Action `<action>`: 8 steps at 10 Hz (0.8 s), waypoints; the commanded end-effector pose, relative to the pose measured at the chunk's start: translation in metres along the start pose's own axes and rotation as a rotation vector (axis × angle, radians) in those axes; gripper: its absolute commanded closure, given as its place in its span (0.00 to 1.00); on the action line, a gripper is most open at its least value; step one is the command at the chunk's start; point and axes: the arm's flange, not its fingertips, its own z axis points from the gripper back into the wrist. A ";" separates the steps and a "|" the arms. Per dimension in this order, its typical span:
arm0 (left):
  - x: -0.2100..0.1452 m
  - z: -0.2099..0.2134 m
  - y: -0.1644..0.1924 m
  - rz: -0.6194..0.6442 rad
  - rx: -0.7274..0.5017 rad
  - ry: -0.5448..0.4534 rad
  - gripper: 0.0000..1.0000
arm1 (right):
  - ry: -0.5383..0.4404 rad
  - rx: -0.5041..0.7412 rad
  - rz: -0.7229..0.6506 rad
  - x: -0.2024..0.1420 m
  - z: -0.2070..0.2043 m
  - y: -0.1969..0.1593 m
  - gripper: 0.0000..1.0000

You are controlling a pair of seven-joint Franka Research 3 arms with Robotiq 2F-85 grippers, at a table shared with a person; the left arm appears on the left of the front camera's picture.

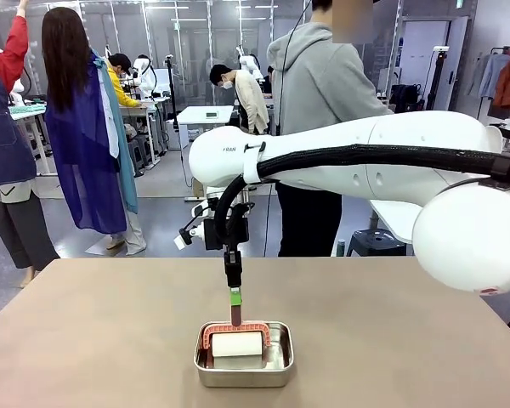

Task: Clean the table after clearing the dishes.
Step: When the right (or left) Handle tray is removed, use the right hand (or left hand) to clean the right (or left) side of the table with the Lint Roller.

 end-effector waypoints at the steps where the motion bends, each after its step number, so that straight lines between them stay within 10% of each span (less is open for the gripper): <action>1: -0.008 -0.001 -0.002 -0.008 0.012 0.003 0.07 | -0.028 -0.015 -0.020 -0.006 0.008 0.021 1.00; 5: -0.008 -0.001 -0.002 -0.008 0.012 0.003 0.07 | -0.138 0.089 -0.412 -0.081 0.059 0.132 1.00; 8: -0.008 -0.001 -0.002 -0.008 0.012 0.003 0.07 | -0.444 0.187 -0.891 -0.187 0.057 0.153 1.00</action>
